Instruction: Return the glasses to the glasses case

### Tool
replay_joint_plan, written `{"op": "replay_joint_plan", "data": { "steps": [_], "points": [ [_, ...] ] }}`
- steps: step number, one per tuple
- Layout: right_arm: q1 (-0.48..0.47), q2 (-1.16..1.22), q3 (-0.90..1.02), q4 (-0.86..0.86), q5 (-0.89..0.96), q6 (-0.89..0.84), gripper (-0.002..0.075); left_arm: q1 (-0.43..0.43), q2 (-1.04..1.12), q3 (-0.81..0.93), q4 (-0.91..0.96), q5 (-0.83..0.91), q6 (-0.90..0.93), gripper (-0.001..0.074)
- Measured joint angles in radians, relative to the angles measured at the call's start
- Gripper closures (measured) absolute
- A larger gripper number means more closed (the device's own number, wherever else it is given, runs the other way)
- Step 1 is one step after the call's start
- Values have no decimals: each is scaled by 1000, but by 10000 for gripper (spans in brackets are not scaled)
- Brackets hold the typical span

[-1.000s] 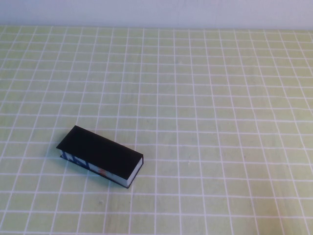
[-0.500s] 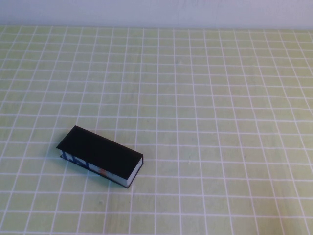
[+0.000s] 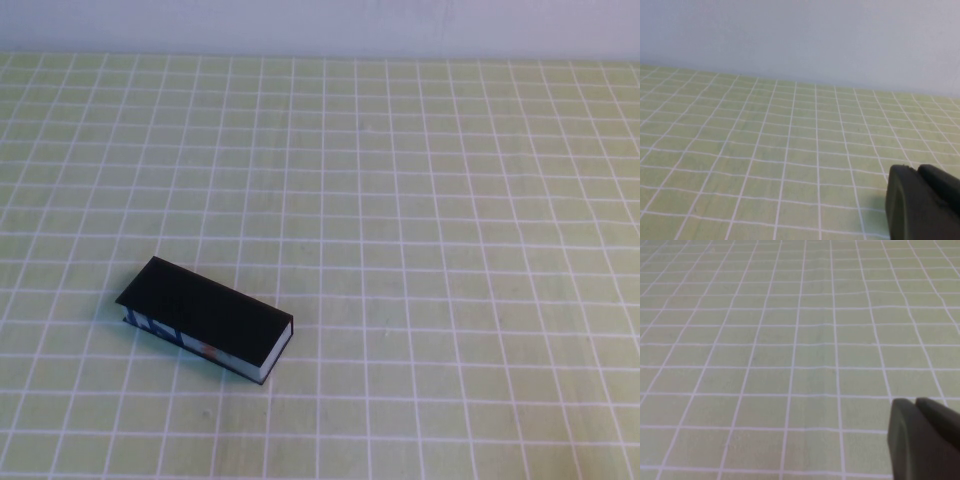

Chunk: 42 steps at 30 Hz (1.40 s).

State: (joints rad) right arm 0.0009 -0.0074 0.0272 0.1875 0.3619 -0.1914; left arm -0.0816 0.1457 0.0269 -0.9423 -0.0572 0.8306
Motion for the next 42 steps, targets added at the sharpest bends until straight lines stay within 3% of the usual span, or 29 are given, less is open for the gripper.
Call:
{"op": "replay_joint_plan", "data": {
  "steps": [26,29,34,37,42],
  "points": [
    [0,0,0,4,8,-3,737,0,0,0,25,-2,0,738],
    [0,0,0,5,8,-3,737,0,0,0,231,-7,-96,738],
    [0,0,0,5,8,-3,737,0,-25,0,753,-28,-496,738],
    [0,0,0,5,8,-3,737,0,-95,0,864,47,-586,738],
    [0,-2,0,6,8,-3,737,0,-154,0,900,242,-624,738]
  ]
}}
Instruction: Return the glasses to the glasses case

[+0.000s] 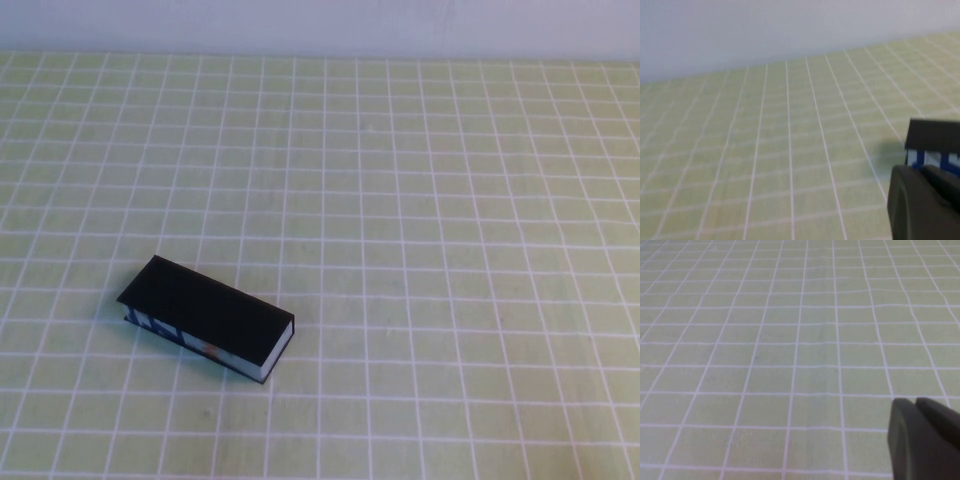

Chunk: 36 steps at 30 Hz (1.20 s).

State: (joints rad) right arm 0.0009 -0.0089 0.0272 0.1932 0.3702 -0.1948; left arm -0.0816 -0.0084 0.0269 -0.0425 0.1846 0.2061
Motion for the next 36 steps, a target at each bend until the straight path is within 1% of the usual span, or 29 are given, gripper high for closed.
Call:
{"op": "replay_joint_plan", "data": {
  "steps": [4,6,36],
  "points": [
    [0,0,0,2,0,0,737,4,-2,0,6,156,-54,738],
    [0,0,0,2,0,0,737,4,-2,0,9,186,-73,738],
    [0,-1,0,2,0,0,737,4,-3,0,20,204,-86,738]
  ]
}}
